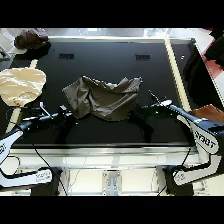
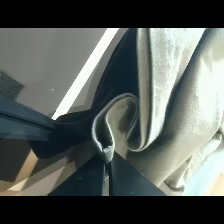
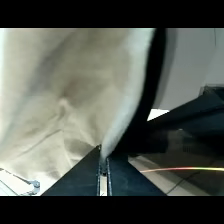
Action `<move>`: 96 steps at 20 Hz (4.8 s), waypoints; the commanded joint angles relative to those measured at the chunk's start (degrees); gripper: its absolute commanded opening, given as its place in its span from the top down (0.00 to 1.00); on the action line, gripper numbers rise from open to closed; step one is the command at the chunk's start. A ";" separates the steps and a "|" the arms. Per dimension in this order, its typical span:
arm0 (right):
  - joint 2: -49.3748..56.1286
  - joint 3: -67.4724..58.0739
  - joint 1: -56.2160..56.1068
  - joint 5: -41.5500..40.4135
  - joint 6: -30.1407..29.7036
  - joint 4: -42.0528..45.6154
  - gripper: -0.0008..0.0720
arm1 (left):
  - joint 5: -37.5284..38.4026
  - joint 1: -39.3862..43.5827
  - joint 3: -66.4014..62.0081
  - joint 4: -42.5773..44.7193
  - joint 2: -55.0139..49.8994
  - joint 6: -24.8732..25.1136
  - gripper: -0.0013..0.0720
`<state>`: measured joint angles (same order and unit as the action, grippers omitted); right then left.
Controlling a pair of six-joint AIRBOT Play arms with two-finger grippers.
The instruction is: Fold the shirts.
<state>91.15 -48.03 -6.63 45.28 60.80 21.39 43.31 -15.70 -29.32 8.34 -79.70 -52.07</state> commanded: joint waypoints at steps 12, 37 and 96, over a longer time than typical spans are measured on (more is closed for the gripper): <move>-56.30 -24.52 13.49 26.95 5.66 24.48 0.96 | 16.24 -26.60 -26.71 15.85 55.04 4.26 0.97; 10.73 -52.92 8.94 20.09 9.09 37.46 0.96 | 4.96 11.28 -57.05 71.25 -13.51 -26.93 0.97; -34.01 23.28 34.32 39.85 11.58 32.28 0.51 | 16.04 0.70 7.74 67.45 56.83 -61.42 0.13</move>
<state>57.32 -33.50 25.80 83.07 73.84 61.82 59.53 -13.80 -27.51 77.01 -31.92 -104.86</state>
